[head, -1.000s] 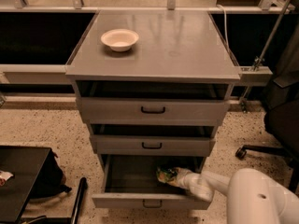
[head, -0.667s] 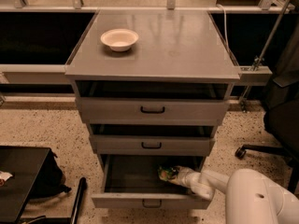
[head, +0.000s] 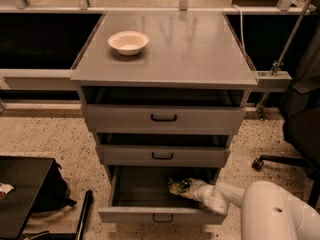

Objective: Place green rice chip bag into bottom drawer

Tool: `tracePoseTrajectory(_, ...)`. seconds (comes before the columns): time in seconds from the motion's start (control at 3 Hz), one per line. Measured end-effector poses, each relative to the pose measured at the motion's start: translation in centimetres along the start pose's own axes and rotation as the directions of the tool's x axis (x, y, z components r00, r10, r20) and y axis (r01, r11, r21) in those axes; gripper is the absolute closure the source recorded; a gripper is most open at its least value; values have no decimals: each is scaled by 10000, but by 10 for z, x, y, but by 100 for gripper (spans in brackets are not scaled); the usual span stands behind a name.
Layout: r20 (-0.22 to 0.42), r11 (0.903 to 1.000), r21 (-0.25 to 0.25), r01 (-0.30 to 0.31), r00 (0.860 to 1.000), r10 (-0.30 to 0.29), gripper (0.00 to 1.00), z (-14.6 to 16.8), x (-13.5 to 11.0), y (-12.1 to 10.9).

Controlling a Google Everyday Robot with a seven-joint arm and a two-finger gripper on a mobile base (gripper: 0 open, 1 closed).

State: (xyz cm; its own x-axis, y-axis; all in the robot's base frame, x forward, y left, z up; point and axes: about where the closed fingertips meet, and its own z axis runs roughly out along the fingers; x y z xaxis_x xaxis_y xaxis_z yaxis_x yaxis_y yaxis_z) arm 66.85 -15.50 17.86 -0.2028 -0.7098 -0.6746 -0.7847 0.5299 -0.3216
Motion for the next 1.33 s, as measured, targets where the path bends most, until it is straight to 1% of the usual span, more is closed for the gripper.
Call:
tracePoseTrajectory(0.67,0,10000,-1,0,10000,0,11,0,0,0)
tracePoseTrajectory(1.0,1,10000,-1,0,10000,0,0,0,0,0)
tracePoseTrajectory(1.33,1,10000,-1,0,10000,0,0,0,0,0)
